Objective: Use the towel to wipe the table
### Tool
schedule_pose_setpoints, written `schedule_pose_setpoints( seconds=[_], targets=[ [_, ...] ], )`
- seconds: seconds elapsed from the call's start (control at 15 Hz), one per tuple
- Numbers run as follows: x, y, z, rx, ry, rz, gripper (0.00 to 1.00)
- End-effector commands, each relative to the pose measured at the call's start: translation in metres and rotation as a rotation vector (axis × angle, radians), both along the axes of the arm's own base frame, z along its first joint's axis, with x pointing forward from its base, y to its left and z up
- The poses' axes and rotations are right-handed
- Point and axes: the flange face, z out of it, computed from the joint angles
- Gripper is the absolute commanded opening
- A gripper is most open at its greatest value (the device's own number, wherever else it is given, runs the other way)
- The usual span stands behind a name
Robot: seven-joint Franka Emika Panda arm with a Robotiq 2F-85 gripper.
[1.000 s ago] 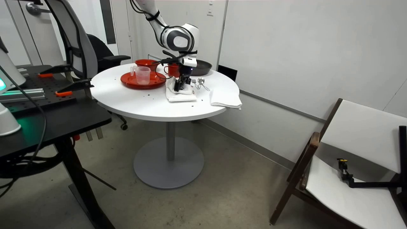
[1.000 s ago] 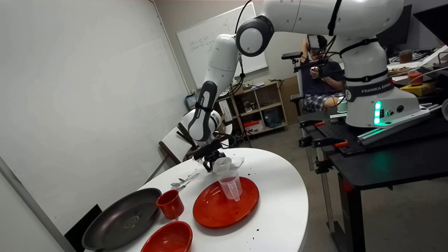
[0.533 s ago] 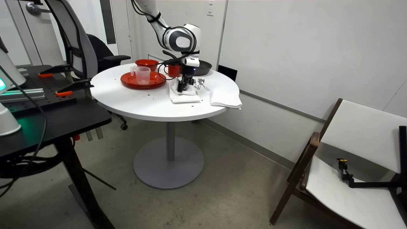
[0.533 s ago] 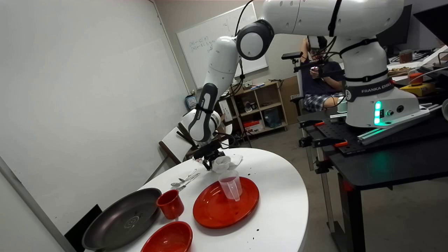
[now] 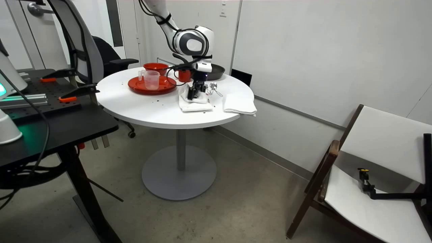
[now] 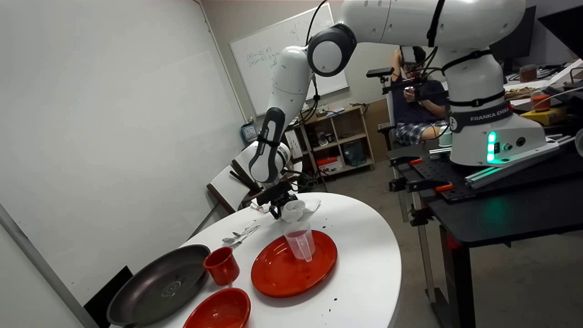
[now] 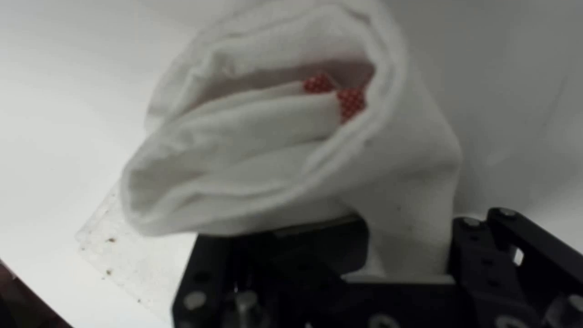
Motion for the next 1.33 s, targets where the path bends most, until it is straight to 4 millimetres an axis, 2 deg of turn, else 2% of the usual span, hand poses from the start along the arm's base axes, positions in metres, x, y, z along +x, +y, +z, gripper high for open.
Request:
schedule_pose_setpoints(
  seconds=[0.0,0.67,0.87,1.27],
  targets=[
    [-0.025,0.001,-0.012,0.02,0.061,-0.016,0.0],
    [-0.054,0.007,0.013,0.173,0.001,-0.059,0.0],
    [-0.065,0.009,0.015,0.217,-0.011,-0.034,0.0],
    [-0.102,0.013,0.01,0.274,0.028,0.044,0.0]
  ],
)
